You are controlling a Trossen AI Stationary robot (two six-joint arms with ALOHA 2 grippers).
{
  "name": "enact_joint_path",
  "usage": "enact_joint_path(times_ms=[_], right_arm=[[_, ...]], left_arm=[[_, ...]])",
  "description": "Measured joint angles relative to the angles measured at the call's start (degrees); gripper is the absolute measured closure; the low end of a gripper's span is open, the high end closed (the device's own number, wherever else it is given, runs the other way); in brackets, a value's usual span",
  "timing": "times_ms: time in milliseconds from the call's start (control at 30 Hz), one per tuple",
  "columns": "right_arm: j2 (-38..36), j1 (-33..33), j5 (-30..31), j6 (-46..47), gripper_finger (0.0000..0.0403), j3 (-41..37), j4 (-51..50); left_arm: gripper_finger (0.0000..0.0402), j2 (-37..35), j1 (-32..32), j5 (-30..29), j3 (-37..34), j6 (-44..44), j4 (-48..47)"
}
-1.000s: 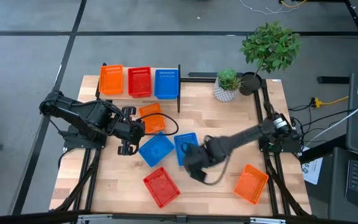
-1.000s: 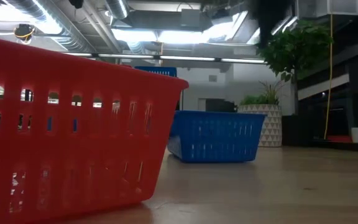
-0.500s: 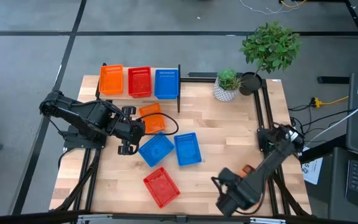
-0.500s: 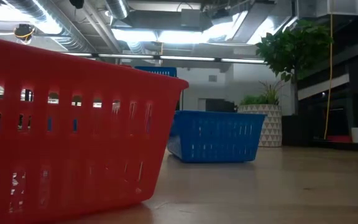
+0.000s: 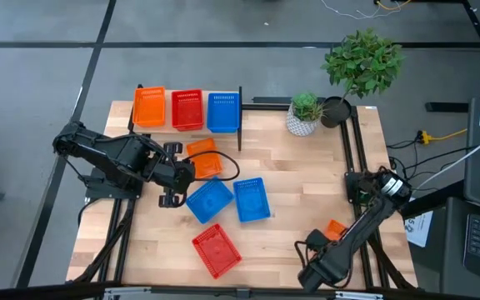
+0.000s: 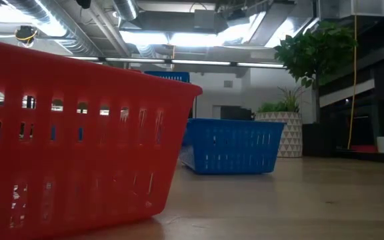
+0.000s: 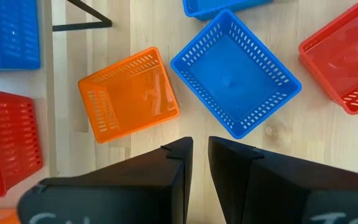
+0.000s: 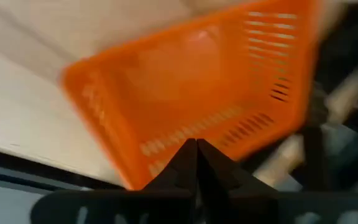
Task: Stack baskets on shelf by color
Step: Move the bins to the center of the table
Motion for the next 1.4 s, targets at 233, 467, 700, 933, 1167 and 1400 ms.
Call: enact_joint_path(times_ms=[233, 467, 700, 933, 1167, 1400], right_arm=[[0.0, -3.9, 10.8, -7.0, 0.0395, -7.0, 17.9], [0.0, -11.5, 24.8, -18.0, 0.0395, -8.6, 22.6], [0.0, -20.3, 28.5, -36.9, 0.0395, -8.4, 34.4], [0.0, -26.2, 26.4, -56.1, 0.0395, -8.3, 56.1], [0.0, -27.6, 18.7, -65.9, 0.0395, -8.3, 72.5], [-1.0, -26.1, 11.4, -63.7, 0.0395, -8.3, 74.8]], left_arm=[[0.0357, 0.0, 0.0, 0.0, 0.0, 0.0, 0.0], [0.0357, 0.0, 0.0, 0.0, 0.0, 0.0, 0.0], [0.0357, 0.0, 0.0, 0.0, 0.0, 0.0, 0.0], [0.0357, 0.0, 0.0, 0.0, 0.0, 0.0, 0.0], [0.0357, 0.0, 0.0, 0.0, 0.0, 0.0, -0.4], [0.0357, 0.0, 0.0, 0.0, 0.0, 0.0, -0.5]])
